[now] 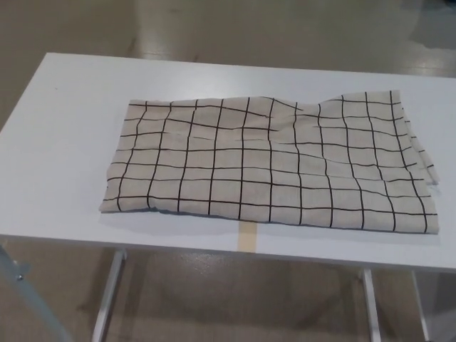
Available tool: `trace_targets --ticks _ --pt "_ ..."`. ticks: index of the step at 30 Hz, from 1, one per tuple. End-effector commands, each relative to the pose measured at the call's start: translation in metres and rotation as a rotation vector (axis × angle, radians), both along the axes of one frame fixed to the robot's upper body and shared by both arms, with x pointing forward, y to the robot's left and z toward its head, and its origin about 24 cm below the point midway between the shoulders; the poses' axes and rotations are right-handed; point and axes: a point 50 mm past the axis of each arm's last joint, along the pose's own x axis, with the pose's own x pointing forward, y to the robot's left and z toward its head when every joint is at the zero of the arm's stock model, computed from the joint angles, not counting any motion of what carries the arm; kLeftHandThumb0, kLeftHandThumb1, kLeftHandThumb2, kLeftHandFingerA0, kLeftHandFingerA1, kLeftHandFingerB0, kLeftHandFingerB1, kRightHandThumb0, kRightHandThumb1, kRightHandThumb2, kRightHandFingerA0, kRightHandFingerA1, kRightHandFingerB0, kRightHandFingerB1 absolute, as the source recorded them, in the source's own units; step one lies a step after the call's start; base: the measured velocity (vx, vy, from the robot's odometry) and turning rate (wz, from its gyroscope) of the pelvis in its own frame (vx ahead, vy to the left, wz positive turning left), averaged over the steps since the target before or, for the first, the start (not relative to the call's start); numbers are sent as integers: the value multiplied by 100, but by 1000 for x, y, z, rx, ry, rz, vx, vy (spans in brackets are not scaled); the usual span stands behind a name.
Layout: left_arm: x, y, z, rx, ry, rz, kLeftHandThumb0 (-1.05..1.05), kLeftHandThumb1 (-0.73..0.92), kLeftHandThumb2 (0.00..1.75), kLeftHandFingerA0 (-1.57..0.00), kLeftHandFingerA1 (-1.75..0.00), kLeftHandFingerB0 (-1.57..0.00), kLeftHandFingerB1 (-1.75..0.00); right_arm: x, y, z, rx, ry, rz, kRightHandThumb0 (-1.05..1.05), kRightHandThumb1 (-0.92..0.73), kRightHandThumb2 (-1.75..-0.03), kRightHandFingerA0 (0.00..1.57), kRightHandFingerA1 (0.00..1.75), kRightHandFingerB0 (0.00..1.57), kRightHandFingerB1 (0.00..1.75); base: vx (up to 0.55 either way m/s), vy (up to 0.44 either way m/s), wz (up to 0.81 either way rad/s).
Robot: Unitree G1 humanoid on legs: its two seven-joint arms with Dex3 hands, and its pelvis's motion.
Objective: Use the left hand to fold a white towel with checkered patterns in half.
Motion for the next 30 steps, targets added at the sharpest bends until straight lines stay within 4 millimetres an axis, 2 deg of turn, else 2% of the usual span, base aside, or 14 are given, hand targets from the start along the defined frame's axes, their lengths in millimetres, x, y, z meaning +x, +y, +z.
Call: trace_targets --ticks 1,3,4,5,9,10,11,13,14,16,19,23,28,30 --pt "-1 0 8 -14 -135 -2 -25 27 85 -10 -53 -10 -52 -5 -3 9 18 -117 -57 -37 -79 -64 26 43 22 31 0 0 0" --pt "0 -1 9 -13 -144 -26 -30 27 84 0 -50 0 -49 -5 -2 9 16 -121 -59 -37 -78 -64 26 43 22 31 0 0 0" --pt "1 -1 12 -11 -150 -51 -52 34 71 -5 -19 -6 -19 -5 -2 10 13 -124 -56 -37 -78 -64 26 43 22 31 0 0 0" --pt "3 0 16 -11 -162 -84 -49 32 73 0 -20 0 -21 -4 -1 10 10 -128 -50 -38 -78 -64 26 43 22 31 0 0 0" --pt "6 1 27 -8 -213 -140 -53 31 67 0 -13 0 -13 -6 5 11 16 -138 -32 -37 -79 -64 24 42 20 31 0 0 0" --pt "8 1 31 0 -237 -156 -59 38 71 0 0 0 -1 -7 8 12 20 -141 -23 -37 -79 -65 22 41 18 31 0 0 0" --pt "9 0 35 4 -254 -167 -59 38 71 0 0 0 -1 -8 10 12 23 -143 -17 -37 -79 -65 22 41 18 31 0 0 0" --pt "11 -6 65 82 -391 -239 -62 39 73 0 -2 0 0 -21 26 10 39 -144 27 -39 -79 -64 20 40 17 31 0 0 0" --pt "11 -6 65 82 -391 -239 -62 39 73 0 -2 0 0 -21 26 10 39 -144 27 -39 -79 -64 20 40 17 31 0 0 0" --pt "24 -14 104 189 -574 -314 -67 42 75 0 -6 0 0 -22 39 9 55 -150 69 -41 -79 -64 20 41 16 31 0 0 0" --pt "27 -19 135 247 -707 -358 -69 42 75 0 -5 0 0 -28 44 4 65 -134 101 -42 -79 -64 20 41 15 31 0 0 0" --pt "50 -37 194 333 -971 -428 -64 40 73 0 -8 0 -4 -27 42 0 48 -105 129 -42 -78 -64 22 43 15 31 0 0 0" --pt "68 -51 225 437 -1061 -552 -57 37 70 0 -16 0 -7 -31 41 -1 53 -97 112 -42 -78 -64 23 44 15 31 0 0 0" --pt "89 -62 235 545 -1053 -633 -48 33 71 0 -20 -2 -18 -26 42 0 54 -109 109 -42 -78 -64 23 44 15 31 0 0 0"
